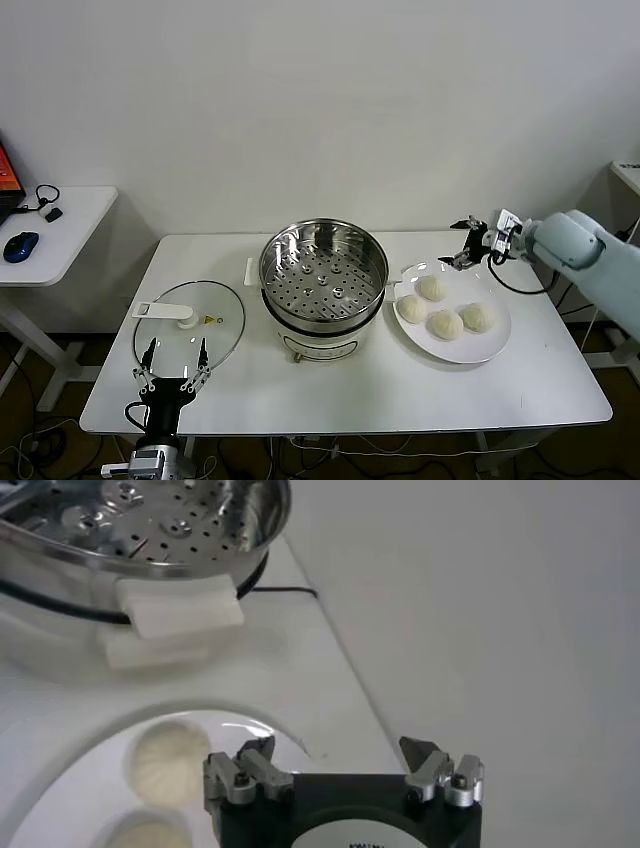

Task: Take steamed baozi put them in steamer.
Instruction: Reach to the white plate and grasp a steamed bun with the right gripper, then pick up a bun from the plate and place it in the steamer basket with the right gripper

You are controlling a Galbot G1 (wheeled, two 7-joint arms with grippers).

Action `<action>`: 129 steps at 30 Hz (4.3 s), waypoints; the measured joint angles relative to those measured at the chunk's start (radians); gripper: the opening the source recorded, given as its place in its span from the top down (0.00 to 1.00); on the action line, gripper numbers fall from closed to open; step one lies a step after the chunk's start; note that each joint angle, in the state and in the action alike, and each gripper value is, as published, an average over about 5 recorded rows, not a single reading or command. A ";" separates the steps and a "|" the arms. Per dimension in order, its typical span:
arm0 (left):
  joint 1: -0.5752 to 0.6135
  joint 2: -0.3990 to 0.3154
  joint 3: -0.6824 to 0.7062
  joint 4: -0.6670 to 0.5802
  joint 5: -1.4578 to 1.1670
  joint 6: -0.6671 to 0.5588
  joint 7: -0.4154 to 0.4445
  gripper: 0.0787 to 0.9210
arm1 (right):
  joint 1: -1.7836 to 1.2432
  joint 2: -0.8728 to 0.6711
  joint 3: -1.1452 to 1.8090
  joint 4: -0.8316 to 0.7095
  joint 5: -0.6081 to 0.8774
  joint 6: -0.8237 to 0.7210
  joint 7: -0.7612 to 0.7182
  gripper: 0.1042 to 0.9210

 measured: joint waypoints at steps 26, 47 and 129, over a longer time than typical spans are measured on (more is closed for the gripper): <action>0.002 0.000 0.002 0.006 0.020 -0.026 0.024 0.12 | 0.200 0.410 -0.524 -0.532 0.024 0.227 -0.296 0.12; -0.004 0.000 -0.013 0.032 0.053 -0.041 0.036 0.12 | 0.048 0.534 -0.446 -0.719 -0.081 0.243 -0.306 0.12; 0.001 0.000 -0.029 0.038 0.104 -0.055 0.000 0.12 | 0.610 0.691 -0.788 -0.364 0.107 0.985 -0.306 0.36</action>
